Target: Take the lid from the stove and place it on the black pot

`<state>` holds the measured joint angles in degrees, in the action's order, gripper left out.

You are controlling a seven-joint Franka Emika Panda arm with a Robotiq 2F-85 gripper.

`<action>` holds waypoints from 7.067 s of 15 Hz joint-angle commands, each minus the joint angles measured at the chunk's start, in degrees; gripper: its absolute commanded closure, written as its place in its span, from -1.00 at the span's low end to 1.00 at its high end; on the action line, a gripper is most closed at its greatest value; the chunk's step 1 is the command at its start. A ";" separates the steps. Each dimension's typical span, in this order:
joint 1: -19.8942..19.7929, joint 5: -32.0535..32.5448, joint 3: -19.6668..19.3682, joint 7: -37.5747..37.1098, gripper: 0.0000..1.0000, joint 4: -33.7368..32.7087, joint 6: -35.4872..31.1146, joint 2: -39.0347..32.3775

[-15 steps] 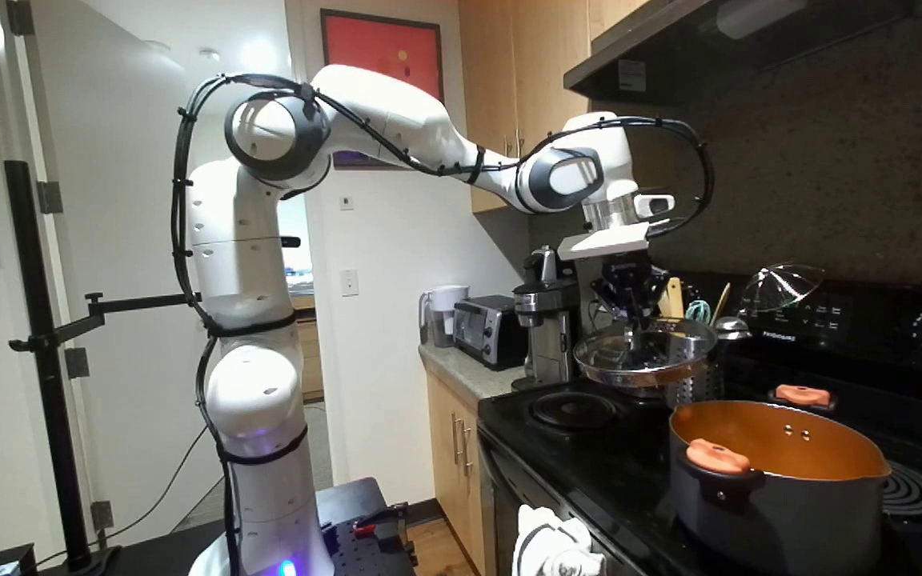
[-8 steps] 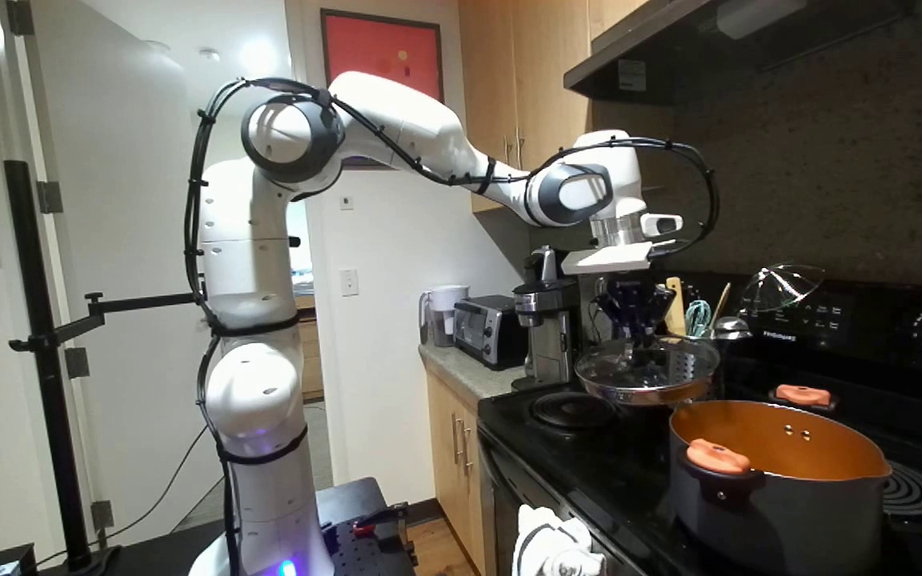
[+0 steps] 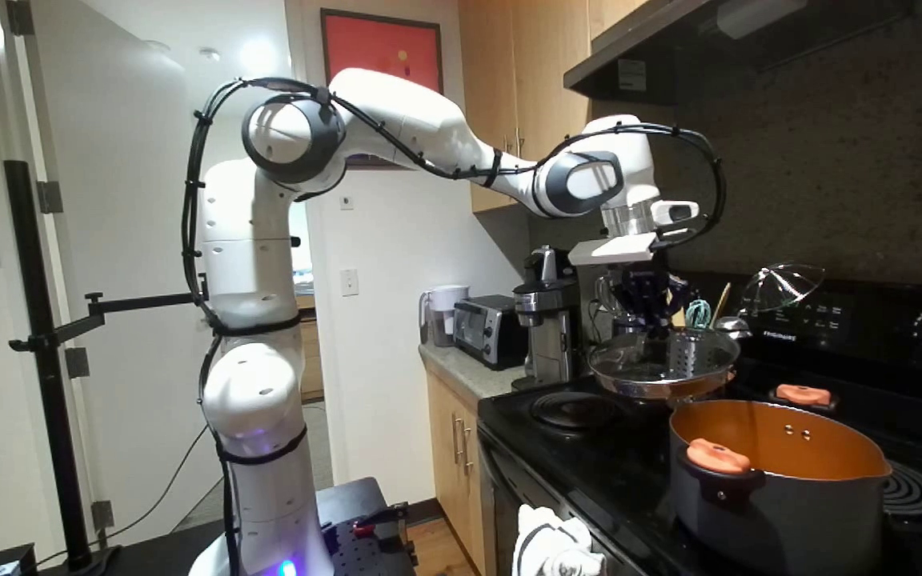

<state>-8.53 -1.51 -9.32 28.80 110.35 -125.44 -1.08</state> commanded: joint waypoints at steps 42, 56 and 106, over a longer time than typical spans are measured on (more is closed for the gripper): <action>-9.89 -5.92 -5.42 -35.22 0.93 -23.14 14.19 -16.89; -10.38 -5.77 -5.56 -36.01 0.93 -25.93 14.42 -19.75; -9.26 -0.37 -5.47 -36.81 0.93 -29.95 17.93 -25.30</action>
<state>-18.09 -3.47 -14.72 -6.19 82.77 -110.21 -25.88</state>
